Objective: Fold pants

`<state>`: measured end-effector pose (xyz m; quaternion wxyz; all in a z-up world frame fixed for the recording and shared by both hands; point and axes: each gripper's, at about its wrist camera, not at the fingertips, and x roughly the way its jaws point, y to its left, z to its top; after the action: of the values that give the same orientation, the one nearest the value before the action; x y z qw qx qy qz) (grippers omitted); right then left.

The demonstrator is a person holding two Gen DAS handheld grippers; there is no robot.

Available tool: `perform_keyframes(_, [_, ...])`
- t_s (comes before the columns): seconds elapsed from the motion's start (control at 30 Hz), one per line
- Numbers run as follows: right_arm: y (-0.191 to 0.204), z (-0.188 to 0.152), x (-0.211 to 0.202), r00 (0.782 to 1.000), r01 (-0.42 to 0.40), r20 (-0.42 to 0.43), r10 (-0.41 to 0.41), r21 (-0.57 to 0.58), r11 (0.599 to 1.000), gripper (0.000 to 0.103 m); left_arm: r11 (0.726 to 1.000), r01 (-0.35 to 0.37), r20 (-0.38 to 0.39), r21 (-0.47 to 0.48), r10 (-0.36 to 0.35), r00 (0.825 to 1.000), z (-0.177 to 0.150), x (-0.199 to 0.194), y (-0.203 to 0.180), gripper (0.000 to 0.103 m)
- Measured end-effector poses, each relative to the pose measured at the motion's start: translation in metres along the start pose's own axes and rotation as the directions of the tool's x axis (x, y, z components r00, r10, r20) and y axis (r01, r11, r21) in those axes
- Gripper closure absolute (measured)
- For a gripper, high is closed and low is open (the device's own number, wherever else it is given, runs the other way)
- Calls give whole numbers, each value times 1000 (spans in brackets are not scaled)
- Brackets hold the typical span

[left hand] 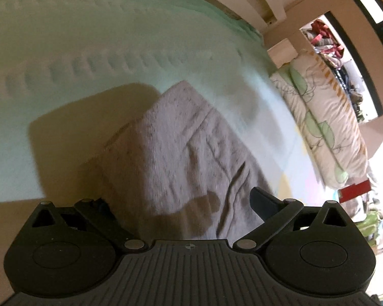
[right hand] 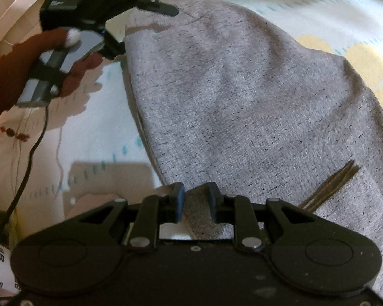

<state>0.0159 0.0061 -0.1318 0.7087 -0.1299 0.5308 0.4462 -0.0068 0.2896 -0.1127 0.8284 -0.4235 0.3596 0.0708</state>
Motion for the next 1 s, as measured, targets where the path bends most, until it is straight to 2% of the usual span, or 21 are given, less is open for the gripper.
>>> perform_keyframes(0.2, [-3,0,-1,1000,-7,4,7,9,1000,80,997,41,28,-64,-39,999,7,7,4,2])
perform_keyframes(0.23, [-3,-1,-1,1000,-9,5,9,9,1000,80,997,38,33,-64,-36,999,7,6,3,11])
perform_keyframes(0.27, [-3,-1,-1,1000,-10,5,10,9,1000,80,998,44,35,-43,-43,998,6,5,0,49])
perform_keyframes(0.3, [-4,-1,-2,1000,-12,4,12,9,1000,80,999,38,19,-14,-38,999,5,6,-3,69])
perform_keyframes(0.33, [-4,0,-2,1000,-13,3,13,12,1000,80,999,25,11,20,-25,1000,2,6,-7,73])
perform_keyframes(0.4, [-6,1,-4,1000,-18,1,18,25,1000,80,996,20,29,91,-23,999,-4,-2,-17,74])
perform_keyframes(0.47, [-8,3,-9,1000,-25,10,24,41,999,80,985,43,52,165,-52,997,-7,-13,-35,74])
perform_keyframes(0.57, [-13,5,-29,998,-19,62,15,69,997,80,952,63,69,298,-88,994,-13,-32,-67,74])
perform_keyframes(0.63, [-20,4,-47,996,-8,90,1,81,997,80,914,96,67,394,-133,989,-20,-48,-92,74])
perform_keyframes(0.7, [-28,1,-63,994,4,104,-14,95,996,79,860,143,42,490,-187,981,-31,-62,-119,74])
perform_keyframes(0.73, [-34,-2,-72,994,15,110,-27,107,994,79,830,170,21,531,-213,977,-37,-68,-131,74])
perform_keyframes(0.83, [-54,-16,-96,990,57,120,-76,159,986,79,714,271,-76,646,-293,953,-62,-77,-171,74])
perform_keyframes(0.93, [-76,-37,-117,984,110,114,-140,240,965,79,608,395,-214,689,-350,912,-91,-67,-205,74])
perform_keyframes(1.0, [-91,-55,-130,977,146,105,-187,312,939,78,560,480,-315,675,-369,874,-113,-49,-222,74])
